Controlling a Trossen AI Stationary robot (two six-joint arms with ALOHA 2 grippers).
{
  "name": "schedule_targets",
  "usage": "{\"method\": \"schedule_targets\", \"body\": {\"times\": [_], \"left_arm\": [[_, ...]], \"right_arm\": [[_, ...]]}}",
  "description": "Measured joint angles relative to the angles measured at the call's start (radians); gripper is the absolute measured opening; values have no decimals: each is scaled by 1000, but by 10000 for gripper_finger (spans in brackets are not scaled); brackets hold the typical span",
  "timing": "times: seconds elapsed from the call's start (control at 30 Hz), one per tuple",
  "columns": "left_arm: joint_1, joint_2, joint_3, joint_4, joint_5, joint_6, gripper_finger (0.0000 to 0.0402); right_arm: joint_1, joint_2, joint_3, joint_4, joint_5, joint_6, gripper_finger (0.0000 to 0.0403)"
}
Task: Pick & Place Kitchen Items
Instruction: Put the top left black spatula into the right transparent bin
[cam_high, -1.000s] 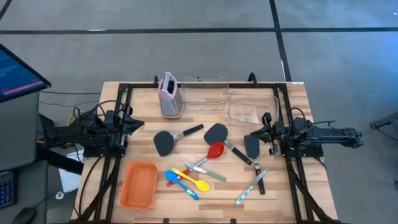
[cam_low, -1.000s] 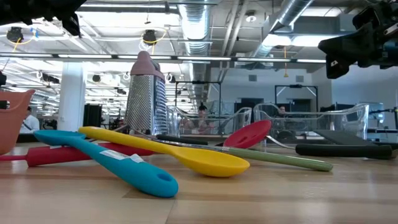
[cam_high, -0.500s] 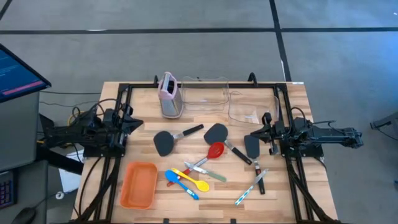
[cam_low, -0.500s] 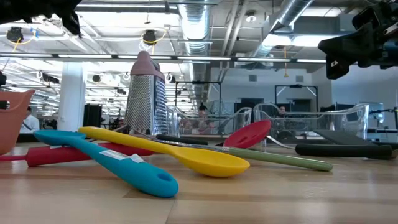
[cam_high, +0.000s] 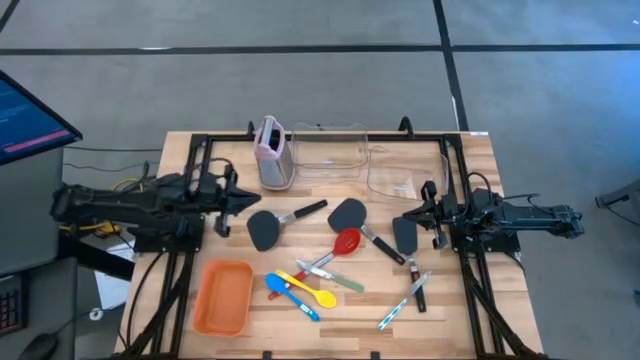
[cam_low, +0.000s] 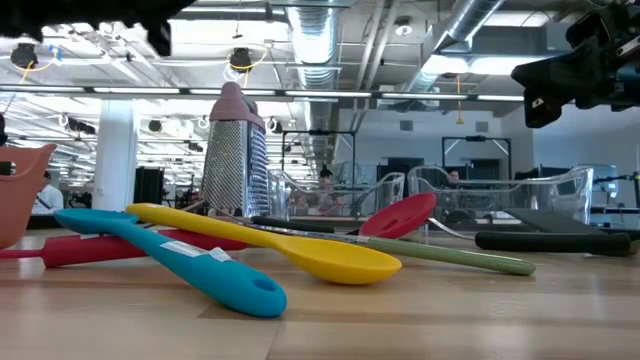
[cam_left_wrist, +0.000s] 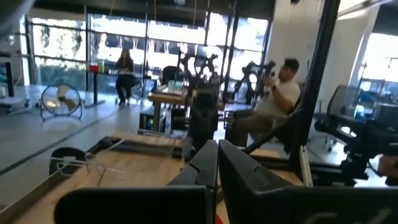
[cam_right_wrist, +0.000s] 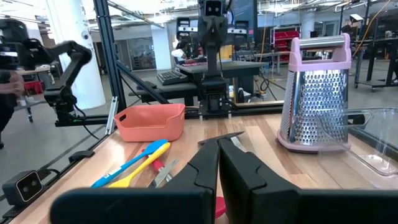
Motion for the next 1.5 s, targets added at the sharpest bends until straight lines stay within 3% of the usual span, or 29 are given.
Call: {"method": "schedule_targets", "body": {"times": [0.13,0.3,0.47,0.77,1.07,1.37,1.5], "left_arm": [[-12,139,96,-6,0,77,3],[-44,209,183,-51,-8,136,3],[-106,216,219,-201,-184,123,3],[-291,250,223,-247,-466,143,3],[-335,266,233,-251,-536,100,3],[-335,536,424,-261,-536,162,3],[-332,640,581,-442,-652,200,3]], "right_arm": [[0,0,0,0,0,0,10],[1,0,0,0,0,2,10],[1,0,0,3,0,29,10],[1,0,0,6,0,26,10],[0,0,0,27,0,26,10],[0,0,0,94,1,23,10],[0,0,0,92,1,23,10]]}}
